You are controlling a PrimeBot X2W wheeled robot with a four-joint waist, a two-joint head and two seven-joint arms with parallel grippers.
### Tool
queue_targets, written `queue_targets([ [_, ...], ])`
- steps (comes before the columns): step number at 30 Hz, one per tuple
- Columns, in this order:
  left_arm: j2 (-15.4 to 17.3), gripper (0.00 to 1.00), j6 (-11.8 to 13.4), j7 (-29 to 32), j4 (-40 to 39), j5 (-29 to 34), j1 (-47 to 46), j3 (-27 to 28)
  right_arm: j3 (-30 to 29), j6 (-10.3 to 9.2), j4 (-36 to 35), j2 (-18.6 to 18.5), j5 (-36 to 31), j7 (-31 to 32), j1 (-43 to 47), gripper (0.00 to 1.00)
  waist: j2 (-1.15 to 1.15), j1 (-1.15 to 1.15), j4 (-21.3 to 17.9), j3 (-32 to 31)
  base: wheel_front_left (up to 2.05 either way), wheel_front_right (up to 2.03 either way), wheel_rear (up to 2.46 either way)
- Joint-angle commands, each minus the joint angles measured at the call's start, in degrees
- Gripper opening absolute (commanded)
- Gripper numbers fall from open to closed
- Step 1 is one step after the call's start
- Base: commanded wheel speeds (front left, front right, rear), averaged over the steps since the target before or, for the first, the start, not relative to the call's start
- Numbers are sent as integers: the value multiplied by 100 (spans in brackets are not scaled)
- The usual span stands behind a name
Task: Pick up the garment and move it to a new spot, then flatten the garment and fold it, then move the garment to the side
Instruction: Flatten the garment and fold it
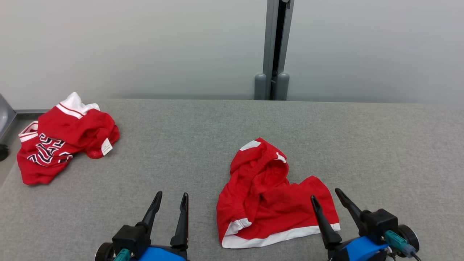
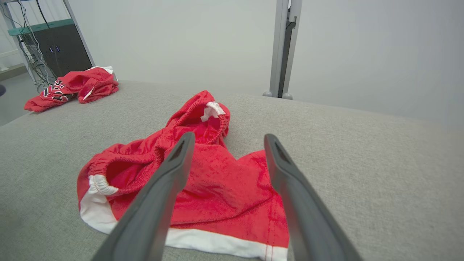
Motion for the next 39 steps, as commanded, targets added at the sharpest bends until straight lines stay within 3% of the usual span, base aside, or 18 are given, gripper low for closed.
queue_targets([
  [1,-15,100,-28,-28,22,-14,62,-12,-97,0,-82,47,-3,-51,147,100,0,1,-22,-19,0,0,0],
  [30,6,100,-116,-13,88,25,234,39,-482,0,76,109,119,-284,190,100,0,1,-88,-34,0,0,0],
  [35,99,100,-407,391,-43,318,-73,-511,-535,0,100,107,62,-274,184,100,0,1,-138,4,0,0,0],
  [39,246,100,-714,1124,-110,671,-526,-1664,-517,0,130,106,21,-252,141,100,0,1,-240,56,0,0,0],
])
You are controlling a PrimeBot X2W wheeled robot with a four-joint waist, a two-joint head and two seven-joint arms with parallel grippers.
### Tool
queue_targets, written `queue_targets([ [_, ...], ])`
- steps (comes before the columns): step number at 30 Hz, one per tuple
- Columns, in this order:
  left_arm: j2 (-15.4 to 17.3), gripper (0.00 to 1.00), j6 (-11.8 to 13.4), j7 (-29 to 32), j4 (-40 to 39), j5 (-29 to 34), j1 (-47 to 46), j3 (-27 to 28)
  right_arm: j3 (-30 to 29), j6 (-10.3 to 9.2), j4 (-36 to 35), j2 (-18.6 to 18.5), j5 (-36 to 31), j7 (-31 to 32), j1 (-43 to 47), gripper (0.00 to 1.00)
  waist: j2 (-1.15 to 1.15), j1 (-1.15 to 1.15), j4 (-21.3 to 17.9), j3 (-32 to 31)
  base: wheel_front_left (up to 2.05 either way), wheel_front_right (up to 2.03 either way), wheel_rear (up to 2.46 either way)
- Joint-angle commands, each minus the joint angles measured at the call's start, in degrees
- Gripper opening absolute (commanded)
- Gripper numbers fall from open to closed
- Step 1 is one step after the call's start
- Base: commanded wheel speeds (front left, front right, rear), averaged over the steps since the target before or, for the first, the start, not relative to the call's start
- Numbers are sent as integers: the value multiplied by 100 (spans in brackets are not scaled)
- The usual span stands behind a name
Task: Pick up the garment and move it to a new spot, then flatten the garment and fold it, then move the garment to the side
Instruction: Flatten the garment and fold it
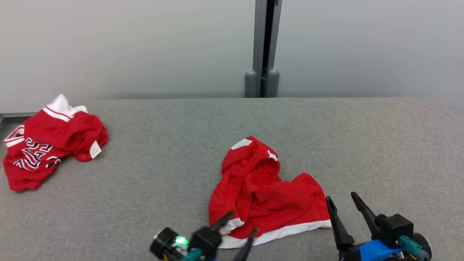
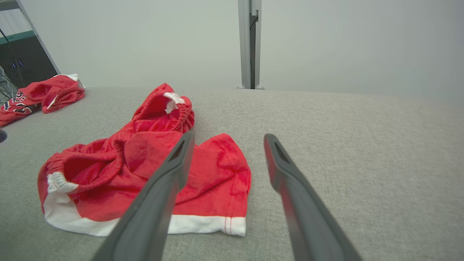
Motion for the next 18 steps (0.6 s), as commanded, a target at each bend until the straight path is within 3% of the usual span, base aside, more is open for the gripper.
queue_targets([
  [1,98,100,-60,259,12,76,-281,-426,32,0,17,2,-24,7,-92,100,0,0,-62,20,0,0,0],
  [2,98,100,-60,259,12,76,-281,-426,32,0,17,2,-24,7,-92,100,0,0,-62,20,0,0,0],
  [5,220,100,-89,694,245,-125,-744,-1228,97,0,58,0,-10,33,-151,100,0,0,-197,80,0,0,0],
  [18,416,100,-18,1279,1299,-324,-1524,-1410,39,0,149,0,-59,11,-157,100,0,0,-328,204,0,0,0],
])
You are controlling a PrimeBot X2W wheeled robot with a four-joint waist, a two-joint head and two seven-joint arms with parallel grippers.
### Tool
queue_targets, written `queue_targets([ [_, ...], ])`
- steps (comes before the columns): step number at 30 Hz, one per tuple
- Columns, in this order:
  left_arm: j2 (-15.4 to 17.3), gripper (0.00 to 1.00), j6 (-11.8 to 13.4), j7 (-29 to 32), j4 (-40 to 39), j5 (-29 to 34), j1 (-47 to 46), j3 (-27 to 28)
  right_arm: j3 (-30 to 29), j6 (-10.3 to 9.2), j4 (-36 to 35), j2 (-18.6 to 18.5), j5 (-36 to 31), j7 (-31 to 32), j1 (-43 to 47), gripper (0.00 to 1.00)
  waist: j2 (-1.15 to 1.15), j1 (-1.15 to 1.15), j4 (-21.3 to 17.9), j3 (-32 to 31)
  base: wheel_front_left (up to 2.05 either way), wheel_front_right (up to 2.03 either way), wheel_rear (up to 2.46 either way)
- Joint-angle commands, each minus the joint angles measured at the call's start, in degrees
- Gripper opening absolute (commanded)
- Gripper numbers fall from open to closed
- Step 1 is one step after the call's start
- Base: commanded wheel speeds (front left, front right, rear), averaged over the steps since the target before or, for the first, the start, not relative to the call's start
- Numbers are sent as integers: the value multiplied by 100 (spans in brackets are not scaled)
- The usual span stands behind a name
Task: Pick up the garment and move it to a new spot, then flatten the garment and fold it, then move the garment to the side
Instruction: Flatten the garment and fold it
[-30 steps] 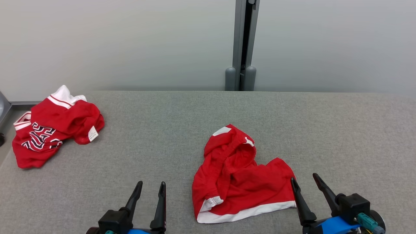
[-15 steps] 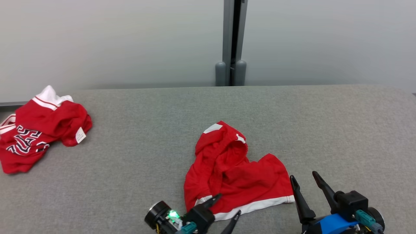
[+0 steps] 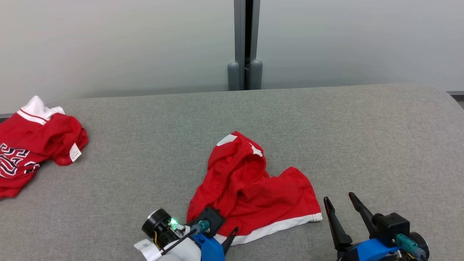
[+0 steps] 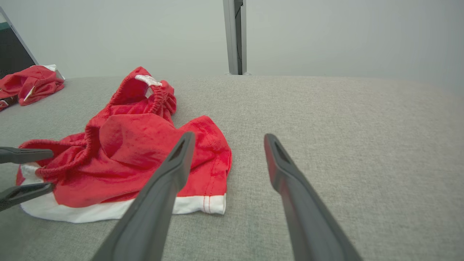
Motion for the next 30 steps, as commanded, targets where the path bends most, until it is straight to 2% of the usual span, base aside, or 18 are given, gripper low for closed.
queue_targets([
  [1,27,100,46,33,50,21,-92,31,-10,0,20,-4,-14,-25,-67,100,0,0,18,7,0,0,0],
  [7,130,100,109,130,156,-64,-182,95,23,0,53,-4,48,-37,-94,100,0,0,86,26,0,0,0],
  [18,495,99,37,477,111,-283,-113,52,-1,0,142,-3,17,-76,-140,100,0,0,89,65,0,0,0],
  [20,538,79,27,523,146,-339,-83,60,-21,0,164,-3,16,-70,-151,100,0,0,74,76,0,0,0],
  [21,541,61,22,535,164,-385,-74,69,-35,0,174,-3,12,-63,-151,100,0,0,66,83,0,0,0],
  [22,523,49,22,527,176,-432,-60,99,-55,0,194,-3,11,-41,-146,100,0,0,60,90,0,0,0],
  [24,476,39,20,500,217,-524,-35,133,-93,0,241,-3,-33,33,-123,100,0,0,51,101,0,0,0],
  [25,454,25,23,486,243,-583,-19,162,-107,0,265,-3,-75,71,-107,100,0,0,49,107,0,0,0],
  [26,433,0,33,432,258,-638,-11,209,-125,0,294,-3,-123,122,-95,100,0,0,48,116,0,0,0],
  [30,386,0,123,254,340,-735,8,313,-140,0,456,-3,-305,329,-87,100,0,0,55,152,0,0,0],
])
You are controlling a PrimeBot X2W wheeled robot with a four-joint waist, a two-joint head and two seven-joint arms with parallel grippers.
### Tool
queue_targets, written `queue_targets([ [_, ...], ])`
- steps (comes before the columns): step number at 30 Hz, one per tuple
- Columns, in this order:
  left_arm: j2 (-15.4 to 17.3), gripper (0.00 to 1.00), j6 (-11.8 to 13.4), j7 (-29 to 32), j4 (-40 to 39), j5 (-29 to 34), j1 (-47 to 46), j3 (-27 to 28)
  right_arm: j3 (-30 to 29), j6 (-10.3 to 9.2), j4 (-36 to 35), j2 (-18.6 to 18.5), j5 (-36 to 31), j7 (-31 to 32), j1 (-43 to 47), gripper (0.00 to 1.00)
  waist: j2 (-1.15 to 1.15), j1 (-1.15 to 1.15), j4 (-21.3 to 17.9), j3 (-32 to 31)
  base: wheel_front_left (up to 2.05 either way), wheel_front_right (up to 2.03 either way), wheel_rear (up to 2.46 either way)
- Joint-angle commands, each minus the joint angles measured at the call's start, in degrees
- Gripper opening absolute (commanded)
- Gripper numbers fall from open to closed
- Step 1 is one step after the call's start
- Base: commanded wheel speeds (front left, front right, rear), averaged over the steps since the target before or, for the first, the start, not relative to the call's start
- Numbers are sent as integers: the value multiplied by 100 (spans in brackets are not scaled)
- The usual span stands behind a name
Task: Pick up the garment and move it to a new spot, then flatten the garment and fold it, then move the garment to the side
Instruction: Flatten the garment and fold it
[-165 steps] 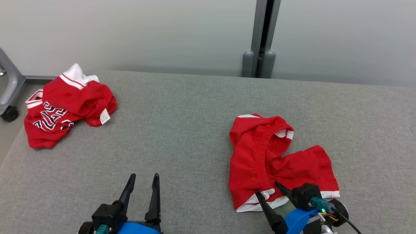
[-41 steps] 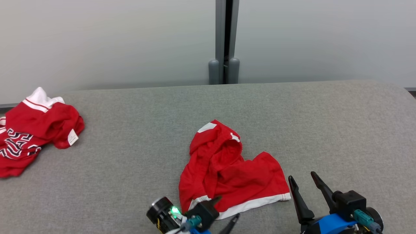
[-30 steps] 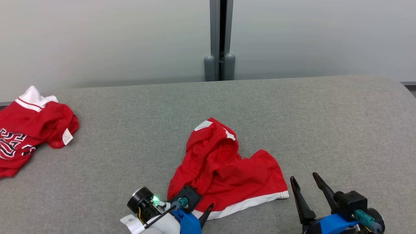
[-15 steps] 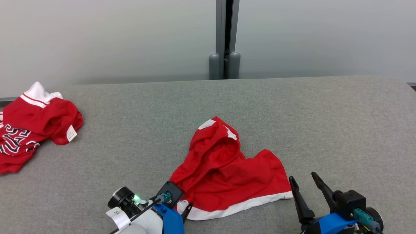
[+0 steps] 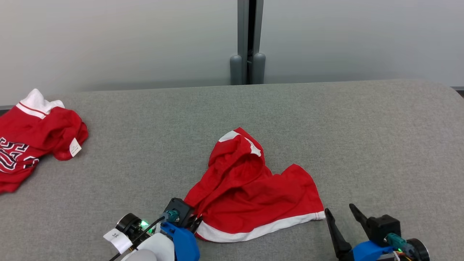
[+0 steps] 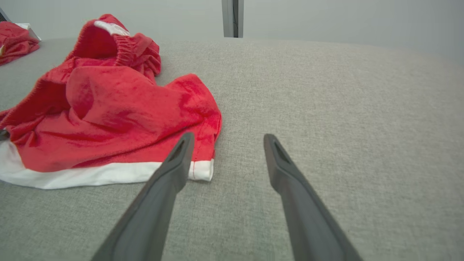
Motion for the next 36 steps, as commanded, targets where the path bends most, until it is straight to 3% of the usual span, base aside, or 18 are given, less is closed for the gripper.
queue_targets([
  [1,-19,0,59,-105,26,-57,60,69,41,0,106,-3,-88,100,-24,100,0,0,15,19,0,0,0],
  [13,-169,0,75,-593,39,-314,135,221,485,0,1247,-233,-296,188,-694,97,0,0,271,115,0,0,0],
  [15,-212,0,64,-652,18,-364,155,239,541,0,1433,-255,-277,171,-760,49,0,0,311,112,0,0,0],
  [18,-310,0,26,-705,-41,-606,223,329,616,0,1680,-267,-192,132,-860,21,0,0,354,105,0,0,0],
  [19,-303,0,12,-718,-62,-663,225,350,636,0,1743,-264,-161,90,-876,6,0,0,361,101,0,0,0],
  [20,-303,0,0,-737,-83,-730,236,381,652,0,1794,-259,-108,67,-892,0,0,0,364,96,0,0,0],
  [30,-288,0,-53,-877,-643,-1364,273,766,627,0,1494,-293,626,-249,-1164,0,0,0,261,1,0,0,0],
  [36,-73,0,-83,-628,-1546,-1861,70,1123,682,0,559,-612,1144,-12,-1437,0,0,0,155,-143,0,0,0],
])
